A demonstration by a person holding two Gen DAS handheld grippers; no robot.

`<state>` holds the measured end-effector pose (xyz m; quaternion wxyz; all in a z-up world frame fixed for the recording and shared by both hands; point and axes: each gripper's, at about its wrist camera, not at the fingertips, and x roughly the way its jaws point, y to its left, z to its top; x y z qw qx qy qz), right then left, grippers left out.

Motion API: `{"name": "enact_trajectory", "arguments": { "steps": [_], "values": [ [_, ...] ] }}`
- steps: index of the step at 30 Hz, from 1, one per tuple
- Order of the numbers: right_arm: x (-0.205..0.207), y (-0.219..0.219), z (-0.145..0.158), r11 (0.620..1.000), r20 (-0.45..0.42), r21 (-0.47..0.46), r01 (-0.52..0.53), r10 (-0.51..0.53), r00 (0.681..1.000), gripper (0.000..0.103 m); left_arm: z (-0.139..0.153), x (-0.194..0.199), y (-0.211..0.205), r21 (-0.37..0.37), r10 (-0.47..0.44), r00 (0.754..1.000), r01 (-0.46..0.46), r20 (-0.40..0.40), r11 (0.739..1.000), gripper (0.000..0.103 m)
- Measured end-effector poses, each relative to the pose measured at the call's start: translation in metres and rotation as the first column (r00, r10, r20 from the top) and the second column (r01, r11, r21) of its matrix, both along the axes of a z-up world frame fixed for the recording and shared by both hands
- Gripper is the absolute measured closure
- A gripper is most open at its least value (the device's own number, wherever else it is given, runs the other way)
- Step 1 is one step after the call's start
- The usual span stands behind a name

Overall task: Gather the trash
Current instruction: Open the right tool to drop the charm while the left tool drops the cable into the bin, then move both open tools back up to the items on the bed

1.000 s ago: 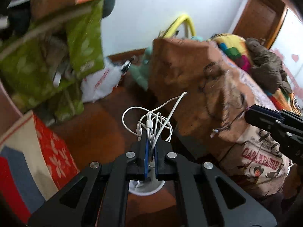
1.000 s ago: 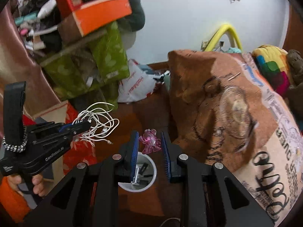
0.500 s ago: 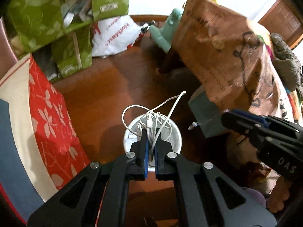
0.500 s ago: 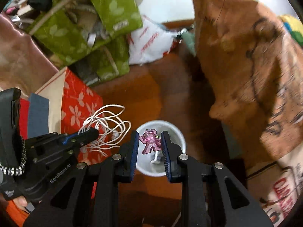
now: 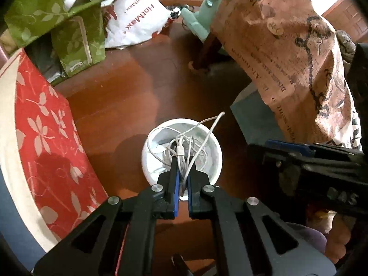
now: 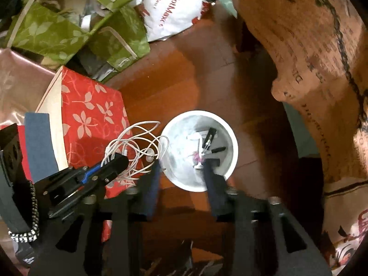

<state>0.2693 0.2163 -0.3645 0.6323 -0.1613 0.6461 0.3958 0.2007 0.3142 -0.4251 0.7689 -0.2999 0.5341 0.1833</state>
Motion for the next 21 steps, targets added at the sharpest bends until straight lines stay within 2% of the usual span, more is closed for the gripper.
{"name": "enact_trajectory", "arguments": {
  "steps": [3,5,7,9,10,16,21],
  "values": [
    [0.004,-0.005,0.003,1.0,0.001,0.006,0.018,-0.018,1.0,0.052,-0.005,0.006,-0.001,-0.026,0.005,1.0,-0.005,-0.007,1.0,0.099],
    [0.007,-0.008,0.007,1.0,0.018,0.008,0.026,-0.026,1.0,0.052,-0.007,0.009,-0.001,-0.047,0.008,1.0,-0.009,-0.012,0.999,0.096],
    [0.008,-0.01,0.011,1.0,0.029,0.015,0.026,-0.026,0.999,0.052,-0.008,0.01,-0.002,-0.066,0.0,1.0,-0.001,-0.015,0.998,0.08],
    [0.007,-0.014,0.017,0.999,0.043,0.024,0.023,-0.024,0.999,0.052,-0.006,0.012,-0.003,-0.067,-0.004,1.0,0.003,-0.013,0.998,0.07],
    [0.007,-0.014,0.019,0.999,0.053,0.025,0.021,-0.023,0.998,0.052,-0.004,0.012,-0.005,-0.058,-0.006,1.0,0.005,-0.011,0.998,0.068],
    [0.002,-0.022,0.036,0.999,0.106,0.046,0.002,-0.007,0.994,0.052,0.017,0.009,-0.009,-0.024,-0.008,1.0,0.009,0.007,1.0,0.068],
    [-0.003,-0.034,0.057,0.997,0.143,0.077,-0.011,0.0,0.99,0.052,0.049,0.001,-0.017,0.04,-0.018,0.999,0.017,0.04,0.999,0.068]
  ]
}}
